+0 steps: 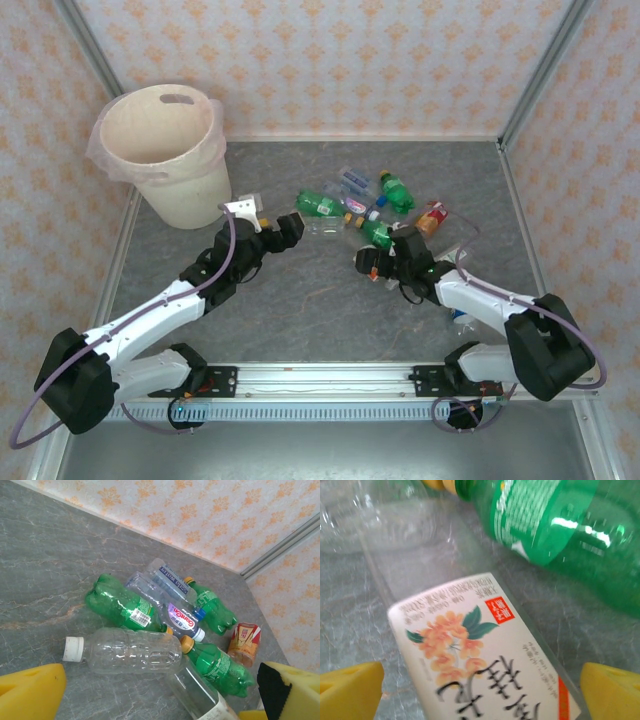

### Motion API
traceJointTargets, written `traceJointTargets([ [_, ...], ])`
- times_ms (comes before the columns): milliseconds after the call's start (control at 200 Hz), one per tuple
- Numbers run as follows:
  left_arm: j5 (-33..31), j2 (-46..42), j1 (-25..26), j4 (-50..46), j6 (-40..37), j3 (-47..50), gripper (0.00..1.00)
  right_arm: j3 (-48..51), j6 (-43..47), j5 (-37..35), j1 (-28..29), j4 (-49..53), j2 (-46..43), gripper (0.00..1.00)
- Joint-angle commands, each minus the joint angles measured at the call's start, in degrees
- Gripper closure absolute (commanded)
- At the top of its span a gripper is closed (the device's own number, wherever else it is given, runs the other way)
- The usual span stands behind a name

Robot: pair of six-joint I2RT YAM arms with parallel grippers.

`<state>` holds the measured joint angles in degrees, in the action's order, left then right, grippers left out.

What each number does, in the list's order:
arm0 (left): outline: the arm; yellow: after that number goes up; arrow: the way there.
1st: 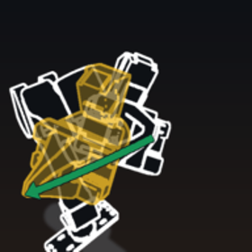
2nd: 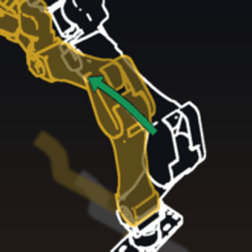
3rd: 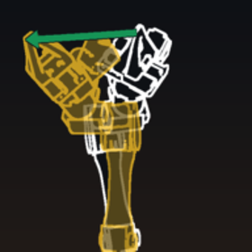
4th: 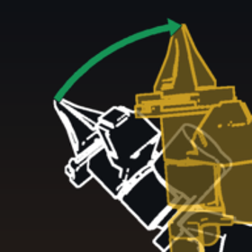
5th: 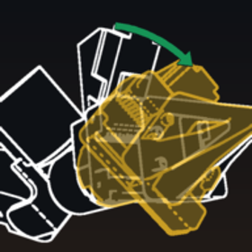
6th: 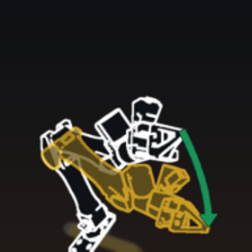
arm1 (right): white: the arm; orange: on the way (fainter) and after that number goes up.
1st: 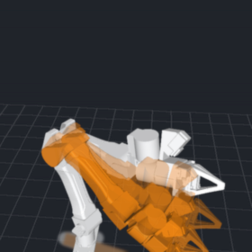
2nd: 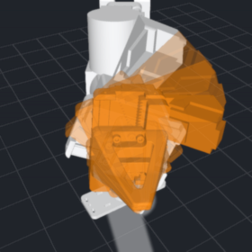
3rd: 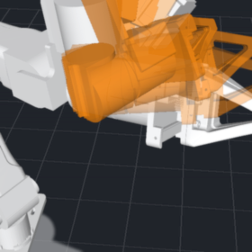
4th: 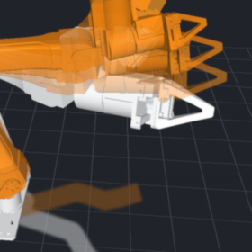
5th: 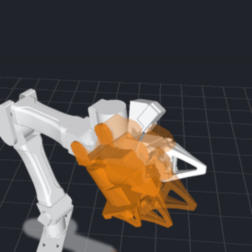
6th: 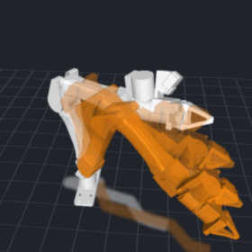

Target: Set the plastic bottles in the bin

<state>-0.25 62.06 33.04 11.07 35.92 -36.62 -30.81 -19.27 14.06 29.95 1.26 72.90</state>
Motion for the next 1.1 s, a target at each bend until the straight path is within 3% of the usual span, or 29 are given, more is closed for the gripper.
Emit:
traceJointTargets([
  [0, -0.1, -1.1, 0.4, 2.3, 1.0, 0.8, 0.01, 1.6, 0.6, 1.2, 1.0, 0.1, -1.5, 0.0],
  [345, 0.3, -1.3, 0.4, 2.3, 1.9, 1.4, 0.01, 1.1, 1.1, 1.5, 2.6, -0.9, 1.8, 0.0],
  [706, -0.6, -3.5, 0.4, 0.6, 1.4, 1.5, 0.01, -4.5, -0.3, -11.2, 9.0, 4.8, 2.5, 0.0],
  [1096, 1.3, -4.2, 0.4, 0.4, 2.1, 2.5, 0.01, -6.2, 2.0, -10.8, 10.2, 4.7, 9.7, 0.03],
])
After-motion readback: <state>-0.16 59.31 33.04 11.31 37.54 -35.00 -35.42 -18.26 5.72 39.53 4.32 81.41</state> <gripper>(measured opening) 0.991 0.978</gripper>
